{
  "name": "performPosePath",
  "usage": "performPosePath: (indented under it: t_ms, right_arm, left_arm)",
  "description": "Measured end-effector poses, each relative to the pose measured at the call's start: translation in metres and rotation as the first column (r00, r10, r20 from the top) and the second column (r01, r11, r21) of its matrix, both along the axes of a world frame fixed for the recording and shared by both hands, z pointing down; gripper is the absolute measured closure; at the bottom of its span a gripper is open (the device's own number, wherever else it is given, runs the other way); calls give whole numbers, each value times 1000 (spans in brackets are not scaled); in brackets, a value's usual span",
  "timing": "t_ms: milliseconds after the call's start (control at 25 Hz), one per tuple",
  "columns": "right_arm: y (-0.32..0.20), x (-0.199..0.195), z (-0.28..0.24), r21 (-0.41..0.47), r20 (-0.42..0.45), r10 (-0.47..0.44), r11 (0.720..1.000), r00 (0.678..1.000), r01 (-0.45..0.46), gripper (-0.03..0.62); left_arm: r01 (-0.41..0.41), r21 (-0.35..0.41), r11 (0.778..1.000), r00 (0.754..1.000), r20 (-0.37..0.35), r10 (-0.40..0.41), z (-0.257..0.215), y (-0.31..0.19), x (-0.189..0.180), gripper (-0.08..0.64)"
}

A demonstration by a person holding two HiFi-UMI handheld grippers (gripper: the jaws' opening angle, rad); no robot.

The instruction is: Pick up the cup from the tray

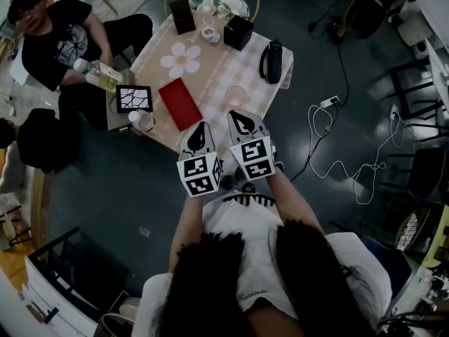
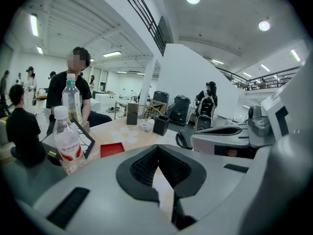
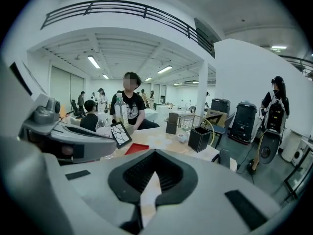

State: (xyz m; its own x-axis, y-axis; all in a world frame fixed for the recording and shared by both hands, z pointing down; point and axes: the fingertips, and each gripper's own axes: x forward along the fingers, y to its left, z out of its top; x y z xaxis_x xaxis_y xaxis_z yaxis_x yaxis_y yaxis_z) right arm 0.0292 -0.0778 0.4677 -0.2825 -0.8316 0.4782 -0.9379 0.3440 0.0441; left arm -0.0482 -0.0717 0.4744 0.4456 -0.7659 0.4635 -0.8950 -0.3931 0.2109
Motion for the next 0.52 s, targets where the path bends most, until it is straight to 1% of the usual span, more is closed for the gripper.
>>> performPosePath:
  t_ms: [80,240,360,520]
  right_arm:
    - [0,0,1,-1,0,-3,1000,1000,3,586]
    - [3,2,0,-10,37,12,1000,999,-12,586]
    - [4,3,1,-11,26,4,1000,1000,-4,586]
    - [2,6,6,-25,47,3,1000,999,-2,586]
  left_arm:
    - [0,-1,1000,1000,-1,0,1,0,0,554]
    - [-12,2,1000,1000,6,12,2,2,2,555]
    - [-16,1,1000,1000,6,16,2,4,5,554]
    - [-19,-12,1000,1000,-5,19,5,5,10,554]
